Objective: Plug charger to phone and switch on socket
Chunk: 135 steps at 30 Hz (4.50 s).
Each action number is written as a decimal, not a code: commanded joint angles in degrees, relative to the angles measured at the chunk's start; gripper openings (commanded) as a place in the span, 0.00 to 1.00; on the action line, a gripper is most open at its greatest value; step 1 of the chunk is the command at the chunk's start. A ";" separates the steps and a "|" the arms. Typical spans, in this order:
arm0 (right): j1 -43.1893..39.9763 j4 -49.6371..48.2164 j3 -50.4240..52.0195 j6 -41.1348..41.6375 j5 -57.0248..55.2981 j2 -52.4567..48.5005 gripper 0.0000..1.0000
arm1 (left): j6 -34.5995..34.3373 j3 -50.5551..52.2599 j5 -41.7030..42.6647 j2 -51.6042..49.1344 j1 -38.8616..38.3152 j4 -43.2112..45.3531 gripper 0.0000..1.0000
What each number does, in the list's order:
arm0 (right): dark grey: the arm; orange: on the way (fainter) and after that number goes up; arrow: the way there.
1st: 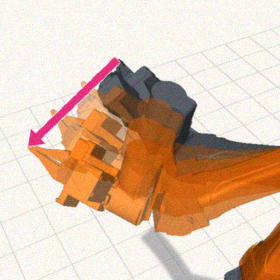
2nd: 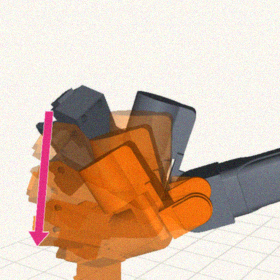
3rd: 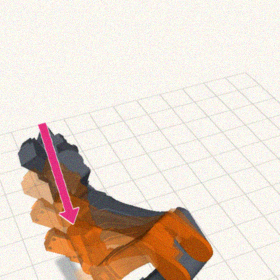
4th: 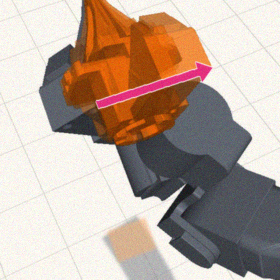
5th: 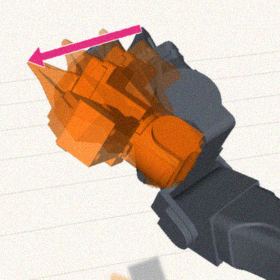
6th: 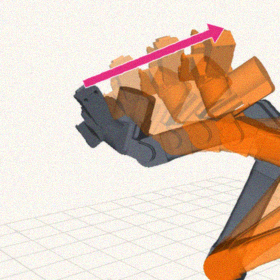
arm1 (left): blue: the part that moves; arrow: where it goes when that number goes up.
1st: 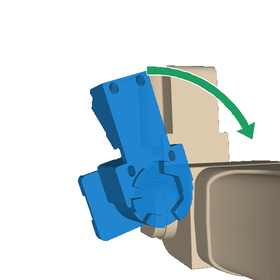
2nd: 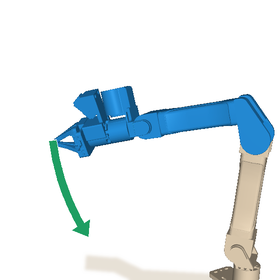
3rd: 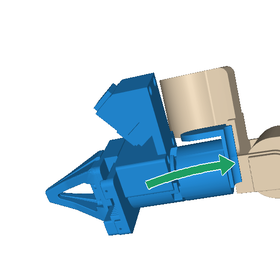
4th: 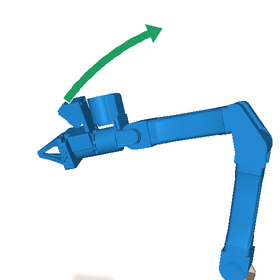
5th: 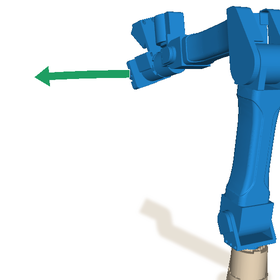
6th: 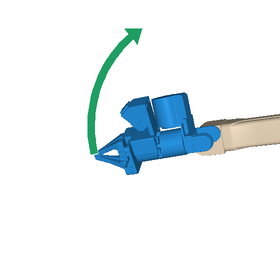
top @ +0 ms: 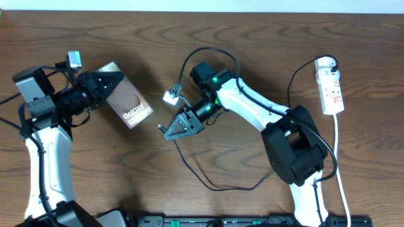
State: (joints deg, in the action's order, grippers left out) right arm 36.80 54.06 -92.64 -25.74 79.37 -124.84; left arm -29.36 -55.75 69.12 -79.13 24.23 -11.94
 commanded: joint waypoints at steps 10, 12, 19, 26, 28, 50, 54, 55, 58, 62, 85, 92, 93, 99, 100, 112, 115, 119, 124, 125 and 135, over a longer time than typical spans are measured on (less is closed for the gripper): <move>0.35 -4.20 -0.63 -1.01 10.14 -12.31 0.10 | 4.11 0.15 2.43 0.13 0.24 0.26 0.08; 0.42 -4.61 -0.66 -1.14 10.14 -11.98 0.10 | 5.03 0.13 2.43 0.13 0.24 0.26 0.07; 0.46 -7.10 -0.70 -1.14 10.16 -11.87 0.09 | 6.75 0.13 2.38 0.13 0.24 0.92 0.08; 0.39 -7.52 -0.74 -0.61 10.14 -11.78 0.09 | 6.86 0.15 2.25 0.13 0.24 0.90 0.06; 0.37 -7.61 -0.74 1.09 10.14 -11.78 0.09 | 6.86 0.13 2.27 0.13 0.24 0.87 0.08; -0.87 1.57 -5.73 37.92 -38.75 -11.54 0.03 | 6.86 0.13 2.27 0.13 0.24 0.87 0.07; -0.81 13.03 -11.91 39.23 -53.70 -11.45 0.01 | 6.86 0.13 2.27 0.13 0.24 0.87 0.08; -0.74 15.23 -13.53 40.22 -56.83 -11.45 0.01 | 6.86 0.13 2.27 0.13 0.24 0.87 0.08; -0.57 20.48 -17.14 43.15 -63.60 -11.45 0.01 | 6.86 0.13 2.27 0.13 0.24 0.87 0.08; -0.35 23.71 -17.66 50.36 -72.26 -11.47 0.04 | 6.86 0.13 2.27 0.13 0.24 0.85 0.08; 1.77 21.90 -17.18 53.57 -69.55 -11.47 0.24 | 6.84 0.13 2.29 0.13 0.24 0.39 0.07; 3.06 22.01 -17.18 54.12 -69.55 -11.47 0.27 | 6.86 0.13 2.29 0.13 0.24 -0.04 0.08; 3.15 22.01 -17.18 54.49 -69.55 -11.47 0.20 | 6.84 0.15 2.29 0.13 0.24 -0.02 0.07; 3.10 21.44 -17.18 55.32 -69.59 -11.47 0.01 | 6.86 0.13 2.29 0.13 0.24 -0.02 0.08; 3.10 21.16 -17.18 55.32 -69.57 -11.47 0.01 | 6.86 0.13 2.29 0.13 0.24 -0.02 0.08; 0.68 13.55 -17.18 26.36 -32.20 -11.47 0.01 | 6.86 0.13 2.27 0.13 0.24 0.04 0.08; -0.28 15.45 -17.18 10.49 -15.23 -11.47 0.01 | 6.86 0.13 2.27 0.13 0.24 0.48 0.08; -1.03 19.28 -17.18 -2.25 -4.74 -11.47 0.01 | 6.86 0.13 2.29 0.13 0.24 0.90 0.08; -0.63 24.06 -17.18 -16.90 2.82 -11.47 0.01 | 6.86 0.13 2.29 0.13 0.24 0.92 0.08; -0.42 23.98 -17.18 -17.79 4.39 -11.47 0.01 | 6.86 0.13 2.29 0.13 0.24 0.92 0.08; 0.61 22.40 -17.18 -19.15 10.12 -11.47 0.01 | 4.39 0.13 2.36 0.13 0.24 5.01 0.08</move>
State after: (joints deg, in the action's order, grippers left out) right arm 36.51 77.36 -109.69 -42.96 86.21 -136.59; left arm -22.68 -55.75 69.12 -79.13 24.23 -9.47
